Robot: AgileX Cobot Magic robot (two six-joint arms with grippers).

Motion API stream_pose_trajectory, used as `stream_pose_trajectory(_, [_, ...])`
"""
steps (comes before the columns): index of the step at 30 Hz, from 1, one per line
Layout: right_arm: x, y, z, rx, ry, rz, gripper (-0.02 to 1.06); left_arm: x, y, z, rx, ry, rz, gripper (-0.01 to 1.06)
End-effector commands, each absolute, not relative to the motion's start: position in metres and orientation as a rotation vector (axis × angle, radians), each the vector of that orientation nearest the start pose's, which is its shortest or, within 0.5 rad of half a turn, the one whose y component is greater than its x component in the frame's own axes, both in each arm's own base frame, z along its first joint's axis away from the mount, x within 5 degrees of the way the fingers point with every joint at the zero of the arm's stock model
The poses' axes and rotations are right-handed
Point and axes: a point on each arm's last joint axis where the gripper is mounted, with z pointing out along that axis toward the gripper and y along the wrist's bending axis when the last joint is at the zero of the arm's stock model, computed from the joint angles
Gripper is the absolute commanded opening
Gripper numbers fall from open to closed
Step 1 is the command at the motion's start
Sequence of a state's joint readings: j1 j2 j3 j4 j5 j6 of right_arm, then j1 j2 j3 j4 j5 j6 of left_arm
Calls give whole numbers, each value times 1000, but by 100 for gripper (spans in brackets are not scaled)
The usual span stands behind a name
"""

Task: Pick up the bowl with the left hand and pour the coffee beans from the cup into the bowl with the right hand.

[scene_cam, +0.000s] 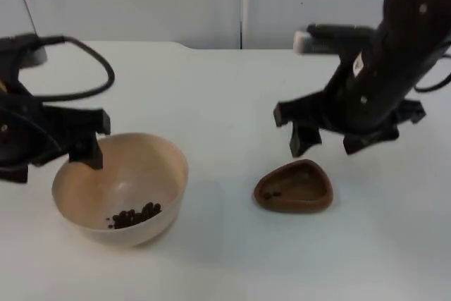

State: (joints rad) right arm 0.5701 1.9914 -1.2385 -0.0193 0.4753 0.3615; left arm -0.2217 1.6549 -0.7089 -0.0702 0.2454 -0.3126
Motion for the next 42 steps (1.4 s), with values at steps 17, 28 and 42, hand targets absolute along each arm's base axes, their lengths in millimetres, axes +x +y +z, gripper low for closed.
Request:
stream_pose_trajectory(17, [289, 183, 316, -495, 2295, 337, 67, 225, -51, 277, -141, 2239, -323, 80])
stream_pose_trajectory(28, [263, 166, 356, -525, 2200, 340, 67, 181, -41, 320, -76, 2078, -319, 80])
stream_pose_trajectory(42, [232, 147, 379, -521, 2168, 351, 67, 123, -28, 347, 9, 1982, -286, 80])
